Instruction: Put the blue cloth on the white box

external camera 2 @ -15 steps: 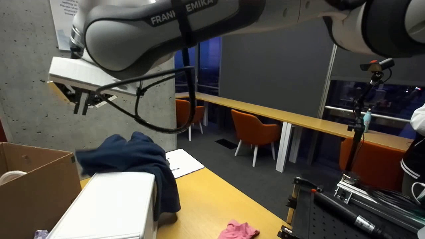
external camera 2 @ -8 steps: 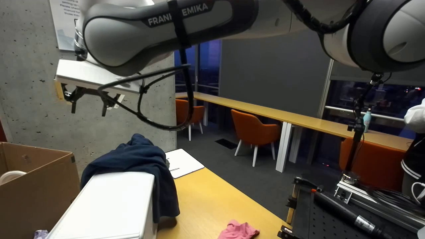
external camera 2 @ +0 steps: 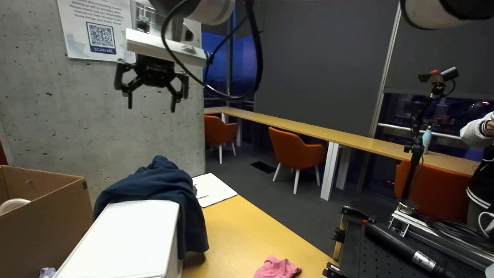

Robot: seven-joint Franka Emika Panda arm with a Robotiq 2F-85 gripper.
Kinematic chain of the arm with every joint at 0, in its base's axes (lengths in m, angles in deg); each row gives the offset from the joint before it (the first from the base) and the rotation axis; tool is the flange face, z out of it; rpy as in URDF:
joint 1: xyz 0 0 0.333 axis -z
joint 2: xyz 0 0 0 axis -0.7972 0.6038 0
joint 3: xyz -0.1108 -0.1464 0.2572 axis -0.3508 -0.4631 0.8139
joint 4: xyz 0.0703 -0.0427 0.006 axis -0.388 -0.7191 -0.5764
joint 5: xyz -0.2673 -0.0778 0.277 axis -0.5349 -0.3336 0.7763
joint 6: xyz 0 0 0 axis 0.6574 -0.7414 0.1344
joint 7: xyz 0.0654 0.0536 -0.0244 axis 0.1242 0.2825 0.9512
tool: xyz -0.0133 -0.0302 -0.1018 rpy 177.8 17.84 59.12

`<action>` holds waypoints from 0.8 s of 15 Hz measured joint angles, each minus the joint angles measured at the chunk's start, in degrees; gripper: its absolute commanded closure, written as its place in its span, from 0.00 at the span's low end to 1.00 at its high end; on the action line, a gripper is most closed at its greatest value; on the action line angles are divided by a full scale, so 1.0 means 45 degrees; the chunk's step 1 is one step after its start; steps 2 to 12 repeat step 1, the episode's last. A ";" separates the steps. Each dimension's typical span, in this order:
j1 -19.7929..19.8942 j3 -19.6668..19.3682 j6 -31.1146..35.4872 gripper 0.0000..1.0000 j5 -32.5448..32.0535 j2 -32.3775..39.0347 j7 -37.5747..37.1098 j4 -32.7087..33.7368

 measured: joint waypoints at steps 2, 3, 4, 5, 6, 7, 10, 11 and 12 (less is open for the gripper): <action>0.0122 -0.0002 -0.0345 0.00 0.0079 -0.0505 0.0245 -0.0665; 0.0122 -0.0002 -0.0345 0.00 0.0079 -0.0505 0.0245 -0.0665; 0.0122 -0.0002 -0.0345 0.00 0.0079 -0.0505 0.0245 -0.0665; 0.0122 -0.0002 -0.0345 0.00 0.0079 -0.0505 0.0245 -0.0665; 0.0122 -0.0002 -0.0345 0.00 0.0079 -0.0505 0.0245 -0.0665; 0.0122 -0.0002 -0.0345 0.00 0.0079 -0.0505 0.0245 -0.0665; 0.0122 -0.0002 -0.0345 0.00 0.0079 -0.0505 0.0245 -0.0665; 0.0122 -0.0002 -0.0345 0.00 0.0079 -0.0505 0.0245 -0.0665; 0.0122 -0.0002 -0.0345 0.00 0.0079 -0.0505 0.0245 -0.0665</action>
